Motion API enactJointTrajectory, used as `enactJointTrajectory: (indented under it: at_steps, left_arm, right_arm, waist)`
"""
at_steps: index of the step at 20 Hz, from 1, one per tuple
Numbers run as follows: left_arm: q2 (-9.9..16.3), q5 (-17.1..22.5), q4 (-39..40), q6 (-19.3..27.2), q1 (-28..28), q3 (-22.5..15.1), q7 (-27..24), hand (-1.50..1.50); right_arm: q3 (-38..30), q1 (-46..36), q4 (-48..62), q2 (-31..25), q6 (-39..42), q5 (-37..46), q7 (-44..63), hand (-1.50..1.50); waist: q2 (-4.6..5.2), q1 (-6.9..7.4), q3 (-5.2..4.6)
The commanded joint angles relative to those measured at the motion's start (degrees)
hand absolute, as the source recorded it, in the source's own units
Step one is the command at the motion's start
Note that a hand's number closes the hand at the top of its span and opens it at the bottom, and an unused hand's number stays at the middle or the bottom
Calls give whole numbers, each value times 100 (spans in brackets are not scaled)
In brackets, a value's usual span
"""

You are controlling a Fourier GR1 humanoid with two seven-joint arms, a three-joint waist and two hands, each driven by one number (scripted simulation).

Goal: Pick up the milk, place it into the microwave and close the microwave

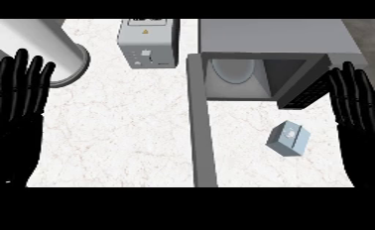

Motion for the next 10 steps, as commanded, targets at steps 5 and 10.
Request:
enactJointTrajectory:
  at_steps: [5, 10]
  left_arm:
    - [176, 190, -71, -400, 267, 116, -46, -150]
    - [56, 845, -139, -208, 197, 524, 813, -150]
  right_arm:
    - [599, -401, -319, 241, -606, 1397, 171, -150]
    - [474, -596, -240, 523, -790, 843, 666, -150]
  waist:
    - [124, -31, 24]
    - [126, -26, 27]
